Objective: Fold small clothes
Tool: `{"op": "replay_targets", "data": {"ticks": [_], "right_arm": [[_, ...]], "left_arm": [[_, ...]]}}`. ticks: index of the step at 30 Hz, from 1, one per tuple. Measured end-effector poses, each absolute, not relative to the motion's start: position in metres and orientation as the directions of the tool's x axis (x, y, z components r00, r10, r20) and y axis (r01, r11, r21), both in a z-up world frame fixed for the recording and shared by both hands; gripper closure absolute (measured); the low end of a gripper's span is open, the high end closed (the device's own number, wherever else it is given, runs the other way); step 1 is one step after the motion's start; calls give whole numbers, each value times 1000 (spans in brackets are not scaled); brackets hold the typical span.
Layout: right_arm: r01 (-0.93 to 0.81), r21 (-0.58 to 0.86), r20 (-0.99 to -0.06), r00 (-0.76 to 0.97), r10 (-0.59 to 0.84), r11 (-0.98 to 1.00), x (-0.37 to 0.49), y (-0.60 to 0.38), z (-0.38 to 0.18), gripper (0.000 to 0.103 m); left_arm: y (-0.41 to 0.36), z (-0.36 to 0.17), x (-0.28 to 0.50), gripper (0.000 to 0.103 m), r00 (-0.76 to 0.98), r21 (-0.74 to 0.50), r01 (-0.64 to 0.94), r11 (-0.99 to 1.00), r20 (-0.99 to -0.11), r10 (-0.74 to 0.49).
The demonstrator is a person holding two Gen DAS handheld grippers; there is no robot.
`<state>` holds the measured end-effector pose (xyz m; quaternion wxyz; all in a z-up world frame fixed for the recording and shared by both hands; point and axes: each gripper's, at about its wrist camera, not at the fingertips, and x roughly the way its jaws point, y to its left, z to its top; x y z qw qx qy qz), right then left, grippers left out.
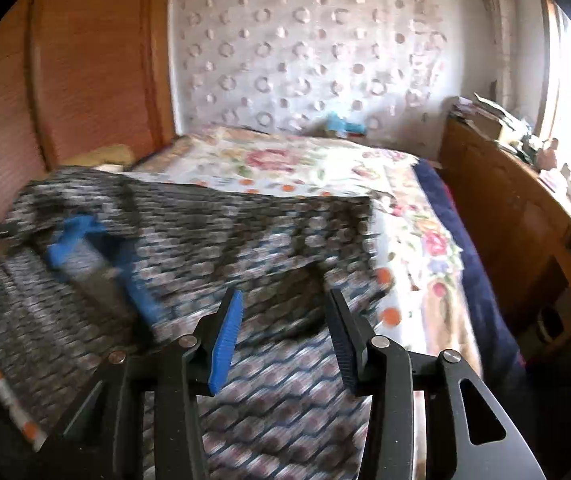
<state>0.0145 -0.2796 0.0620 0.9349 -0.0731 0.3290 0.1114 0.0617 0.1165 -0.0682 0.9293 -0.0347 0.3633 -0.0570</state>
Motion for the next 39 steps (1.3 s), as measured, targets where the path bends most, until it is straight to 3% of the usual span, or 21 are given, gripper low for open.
{"op": "replay_targets", "data": {"ticks": [8,9,11,14,19,22,34,36,38,39], "right_arm": [[-208,-149,-723,689,38,967,71,-274,41,59],[-201,-160,-731,682,21,966,73,-273,39,64],[-202,-154,-740,672,22,967,71,-276,35,95],[-202,-133,-705,708,50,970,50,-284,43,101],[-170,-59,-586,804,104,984,-18,-304,72,102],[-146,-5,-544,830,120,989,-59,-318,73,102],[-130,58,-586,798,139,990,-136,-348,76,102],[-126,38,-581,805,125,991,-125,-344,83,96],[-118,5,-573,813,99,993,-112,-338,88,70],[-126,8,-560,821,109,992,-108,-336,92,62]], "left_arm": [[115,-53,30,101,756,-149,98,984,-632,-171],[114,-53,30,101,757,-151,98,984,-631,-172],[113,-52,27,101,757,-158,101,982,-629,-179],[114,-51,24,101,759,-170,105,980,-623,-189],[120,-47,12,101,770,-221,93,971,-602,-211],[127,-45,6,101,774,-238,85,968,-596,-214],[134,-56,2,101,760,-197,49,979,-629,-165],[136,-58,1,101,760,-202,47,978,-629,-166],[136,-61,1,101,757,-192,42,980,-635,-157],[136,-62,0,101,755,-187,41,982,-637,-153]]}}
